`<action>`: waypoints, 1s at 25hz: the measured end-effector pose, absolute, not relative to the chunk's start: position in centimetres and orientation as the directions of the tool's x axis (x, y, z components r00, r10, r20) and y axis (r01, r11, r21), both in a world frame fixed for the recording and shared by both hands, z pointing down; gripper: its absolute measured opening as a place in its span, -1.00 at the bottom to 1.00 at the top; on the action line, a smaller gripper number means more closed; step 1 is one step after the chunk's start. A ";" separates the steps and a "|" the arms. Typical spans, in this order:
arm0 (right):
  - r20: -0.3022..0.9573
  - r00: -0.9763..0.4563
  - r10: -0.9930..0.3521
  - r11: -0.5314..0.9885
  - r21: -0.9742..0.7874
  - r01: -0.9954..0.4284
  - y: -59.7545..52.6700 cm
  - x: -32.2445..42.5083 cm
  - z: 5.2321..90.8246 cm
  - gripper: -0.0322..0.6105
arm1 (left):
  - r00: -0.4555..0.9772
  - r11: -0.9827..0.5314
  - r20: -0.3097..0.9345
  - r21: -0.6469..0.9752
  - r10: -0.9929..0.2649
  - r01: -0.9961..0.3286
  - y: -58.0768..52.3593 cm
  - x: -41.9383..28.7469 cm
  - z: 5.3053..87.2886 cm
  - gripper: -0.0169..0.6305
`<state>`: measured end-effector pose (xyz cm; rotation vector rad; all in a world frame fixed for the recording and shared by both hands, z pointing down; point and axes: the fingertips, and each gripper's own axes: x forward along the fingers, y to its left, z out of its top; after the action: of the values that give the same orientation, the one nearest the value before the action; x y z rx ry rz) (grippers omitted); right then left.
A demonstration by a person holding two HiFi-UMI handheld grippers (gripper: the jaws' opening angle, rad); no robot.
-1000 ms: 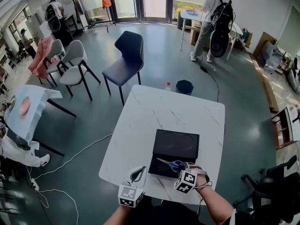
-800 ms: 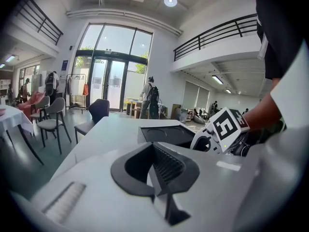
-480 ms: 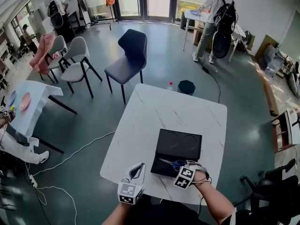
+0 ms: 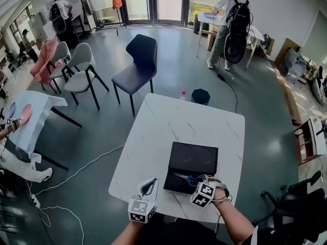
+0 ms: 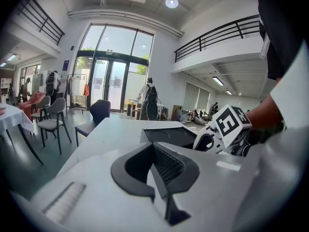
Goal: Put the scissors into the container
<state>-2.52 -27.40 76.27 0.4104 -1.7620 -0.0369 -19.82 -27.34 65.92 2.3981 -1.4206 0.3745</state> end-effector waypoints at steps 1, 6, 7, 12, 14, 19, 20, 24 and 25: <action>0.933 -0.191 -0.304 0.929 0.246 -0.275 -27.4 -2.6 75.7 -0.67 | 0.473 -0.454 0.383 0.145 -0.793 -0.879 -27.4 -19.7 65.8 -0.92; 0.853 -0.321 -0.410 0.869 0.260 -0.420 -27.5 -3.8 71.0 -0.67 | 0.499 -0.484 0.371 0.139 -0.783 -0.864 -27.7 -18.7 65.3 -0.92; 0.827 -0.343 -0.446 0.850 0.271 -0.451 -27.7 -4.0 69.8 -0.69 | 0.507 -0.492 0.365 0.140 -0.781 -0.859 -27.8 -18.4 65.0 -0.92; 0.640 -0.436 -0.632 0.711 0.256 -0.655 -29.1 -3.9 63.8 -0.77 | 0.573 -0.557 0.307 0.147 -0.760 -0.818 -28.0 -16.4 62.5 -0.92; 0.549 -0.464 -0.695 0.648 0.199 -0.735 -29.8 -3.6 61.8 -0.81 | 0.592 -0.585 0.296 0.124 -0.749 -0.802 -28.1 -15.7 62.4 -0.92; 0.351 -0.501 -0.791 0.563 0.099 -0.820 -30.3 -2.2 57.9 -0.87 | 0.621 -0.620 0.282 0.106 -0.731 -0.778 -28.2 -14.5 61.7 -0.92; 0.317 -0.497 -0.808 0.550 0.101 -0.829 -30.4 -1.9 57.1 -0.87 | 0.631 -0.629 0.271 0.105 -0.727 -0.770 -28.2 -14.3 61.3 -0.92; 0.180 -0.431 -0.884 0.447 0.057 -0.893 -30.6 -0.4 53.9 -0.88 | 0.652 -0.651 0.239 0.098 -0.719 -0.753 -28.6 -14.3 59.8 -0.92; 0.153 -0.419 -0.895 0.429 0.040 -0.902 -30.5 -0.2 53.2 -0.88 | 0.654 -0.653 0.232 0.093 -0.720 -0.751 -28.7 -14.4 59.5 -0.92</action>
<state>-0.17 -30.49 53.25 1.6011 -2.5247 0.0718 -14.43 -28.74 59.50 2.6896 -1.2078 0.2607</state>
